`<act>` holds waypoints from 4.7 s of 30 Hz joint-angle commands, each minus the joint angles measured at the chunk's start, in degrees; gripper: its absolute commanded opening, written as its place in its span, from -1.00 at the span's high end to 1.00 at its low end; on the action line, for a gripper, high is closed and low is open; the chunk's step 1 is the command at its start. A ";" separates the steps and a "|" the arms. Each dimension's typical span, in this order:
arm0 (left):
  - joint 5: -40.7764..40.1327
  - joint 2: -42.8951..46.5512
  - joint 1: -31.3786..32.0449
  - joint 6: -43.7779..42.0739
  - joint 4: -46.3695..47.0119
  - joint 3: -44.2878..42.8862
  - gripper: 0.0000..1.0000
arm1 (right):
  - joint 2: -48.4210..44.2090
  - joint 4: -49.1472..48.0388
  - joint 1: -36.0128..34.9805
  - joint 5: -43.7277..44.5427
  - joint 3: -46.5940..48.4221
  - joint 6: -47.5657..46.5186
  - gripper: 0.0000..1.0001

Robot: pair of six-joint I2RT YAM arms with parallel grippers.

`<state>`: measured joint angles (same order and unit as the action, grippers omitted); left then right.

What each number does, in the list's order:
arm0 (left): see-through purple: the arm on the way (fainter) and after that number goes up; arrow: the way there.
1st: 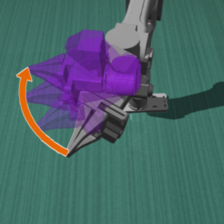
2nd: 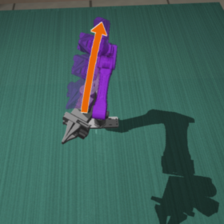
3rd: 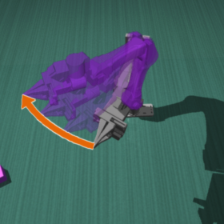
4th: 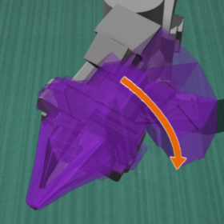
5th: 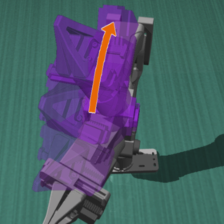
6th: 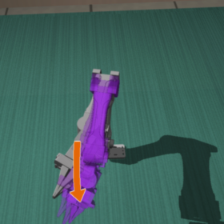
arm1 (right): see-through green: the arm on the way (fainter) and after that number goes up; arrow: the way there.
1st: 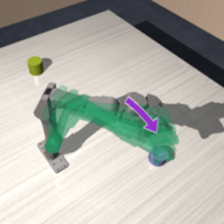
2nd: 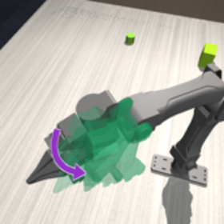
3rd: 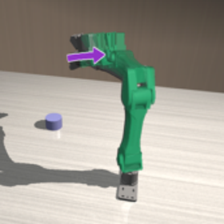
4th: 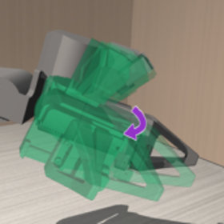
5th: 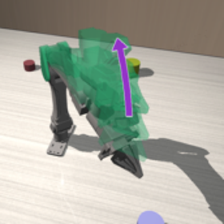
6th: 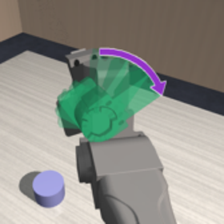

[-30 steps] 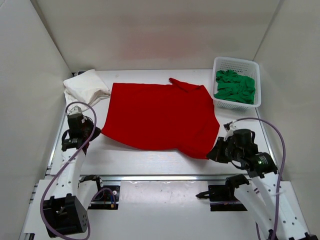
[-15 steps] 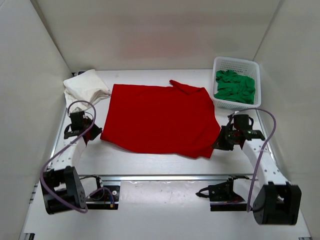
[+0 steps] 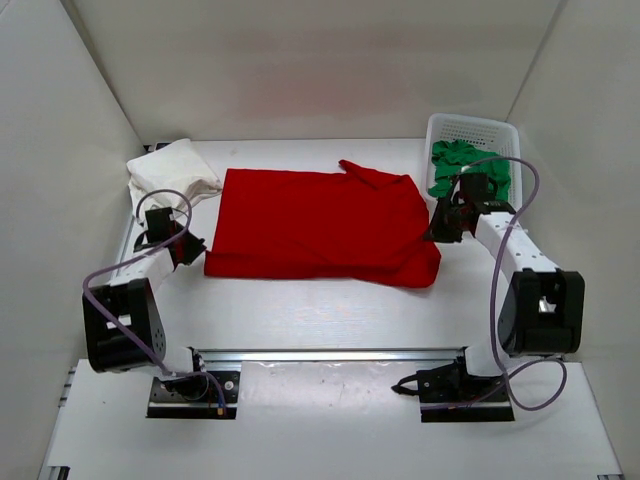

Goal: Fold and stack the t-shirts
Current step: Fold the flattened tshirt in 1/3 of the way

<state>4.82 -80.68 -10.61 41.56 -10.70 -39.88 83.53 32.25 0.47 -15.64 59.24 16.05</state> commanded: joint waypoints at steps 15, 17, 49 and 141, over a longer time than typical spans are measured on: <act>-3.07 -12.99 2.26 0.10 3.58 -11.09 1.00 | 16.48 -5.97 -2.14 5.87 15.81 -2.52 1.00; -3.50 -14.14 2.35 0.19 4.01 -11.71 1.00 | 17.11 -5.80 -1.88 6.23 16.60 -2.61 1.00; 4.67 4.31 0.85 6.07 8.67 11.13 0.04 | -11.17 -16.61 -1.00 -2.55 -15.82 6.88 0.92; 4.14 5.10 35.67 -5.00 12.19 6.82 0.50 | 1.02 -39.89 -18.49 -8.61 -25.49 22.44 0.30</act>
<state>7.03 -75.99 25.71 36.03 -1.15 -33.71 83.68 -1.80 -19.09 -21.89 33.71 36.27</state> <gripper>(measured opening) 0.252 0.360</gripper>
